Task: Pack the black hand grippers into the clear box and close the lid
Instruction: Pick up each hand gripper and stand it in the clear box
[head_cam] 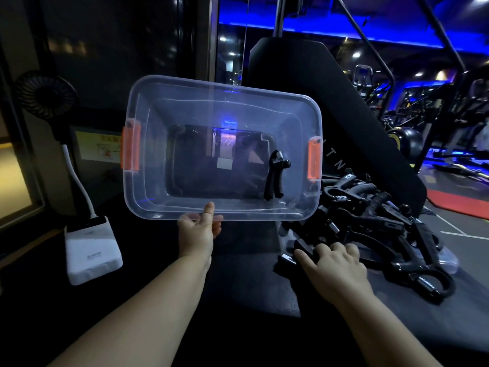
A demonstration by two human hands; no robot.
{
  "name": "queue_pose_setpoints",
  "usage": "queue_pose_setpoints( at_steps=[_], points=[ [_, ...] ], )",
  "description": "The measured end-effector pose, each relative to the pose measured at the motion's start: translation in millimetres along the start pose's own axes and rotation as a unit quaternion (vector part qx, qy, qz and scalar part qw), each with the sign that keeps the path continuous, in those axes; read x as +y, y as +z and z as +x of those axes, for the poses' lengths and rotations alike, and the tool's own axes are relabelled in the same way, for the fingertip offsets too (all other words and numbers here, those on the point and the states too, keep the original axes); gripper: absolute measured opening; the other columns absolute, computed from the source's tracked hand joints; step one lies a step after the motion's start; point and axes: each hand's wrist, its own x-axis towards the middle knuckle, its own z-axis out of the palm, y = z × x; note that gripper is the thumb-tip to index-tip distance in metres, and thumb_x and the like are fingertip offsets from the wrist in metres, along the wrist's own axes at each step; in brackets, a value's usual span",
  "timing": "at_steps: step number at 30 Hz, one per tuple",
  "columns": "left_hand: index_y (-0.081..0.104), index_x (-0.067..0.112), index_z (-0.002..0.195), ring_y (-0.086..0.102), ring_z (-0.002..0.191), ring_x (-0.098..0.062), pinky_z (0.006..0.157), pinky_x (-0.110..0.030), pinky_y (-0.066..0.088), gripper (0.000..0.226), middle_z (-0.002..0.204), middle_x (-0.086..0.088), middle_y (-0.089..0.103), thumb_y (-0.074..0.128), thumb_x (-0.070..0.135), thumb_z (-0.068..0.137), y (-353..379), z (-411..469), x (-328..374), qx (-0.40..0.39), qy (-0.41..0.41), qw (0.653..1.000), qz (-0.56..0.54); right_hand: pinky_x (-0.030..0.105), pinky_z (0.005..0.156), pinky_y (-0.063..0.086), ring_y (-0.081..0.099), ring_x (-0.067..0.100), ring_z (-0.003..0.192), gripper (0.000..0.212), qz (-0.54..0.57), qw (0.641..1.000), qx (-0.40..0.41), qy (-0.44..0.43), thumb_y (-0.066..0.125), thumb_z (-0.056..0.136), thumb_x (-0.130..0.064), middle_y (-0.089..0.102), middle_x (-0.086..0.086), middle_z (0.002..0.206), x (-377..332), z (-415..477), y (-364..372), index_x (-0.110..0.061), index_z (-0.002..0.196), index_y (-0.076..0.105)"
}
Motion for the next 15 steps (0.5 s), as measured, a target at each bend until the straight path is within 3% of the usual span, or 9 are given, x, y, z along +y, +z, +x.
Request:
queue_pose_setpoints(
  at_steps=[6,10,15],
  points=[
    [0.040,0.010,0.098,0.061,0.068,-0.014,0.065,-0.026,0.051,0.027,0.076,-0.009,0.068,0.059,0.028,0.091,-1,1,-1,-0.002,0.000,1.000,0.000,0.042,0.105,0.029,0.022,0.029,0.134,0.074,-0.007,1.000,-0.004,0.007,0.031,0.080,-0.080,0.036,0.006,0.141,3,-3,-6,-0.028,0.129,0.051],
    [0.040,0.011,0.097,0.060,0.067,-0.015,0.065,-0.026,0.051,0.027,0.076,-0.009,0.068,0.059,0.028,0.092,-2,2,-2,-0.002,0.001,1.000,0.001,0.041,0.097,0.039,0.041,0.030,0.126,0.092,0.004,0.998,-0.034,0.044,0.033,0.066,-0.092,0.042,0.010,0.134,13,-1,-13,-0.026,0.130,0.045],
    [0.038,0.009,0.101,0.058,0.066,-0.014,0.062,-0.024,0.049,0.027,0.074,-0.009,0.066,0.059,0.026,0.092,0,1,0,-0.006,0.000,1.000,-0.011,0.035,0.092,0.039,0.047,0.029,0.121,0.095,0.010,0.998,-0.057,0.031,0.038,0.063,-0.092,0.051,0.010,0.128,16,2,-15,-0.026,0.131,0.046]
  ],
)
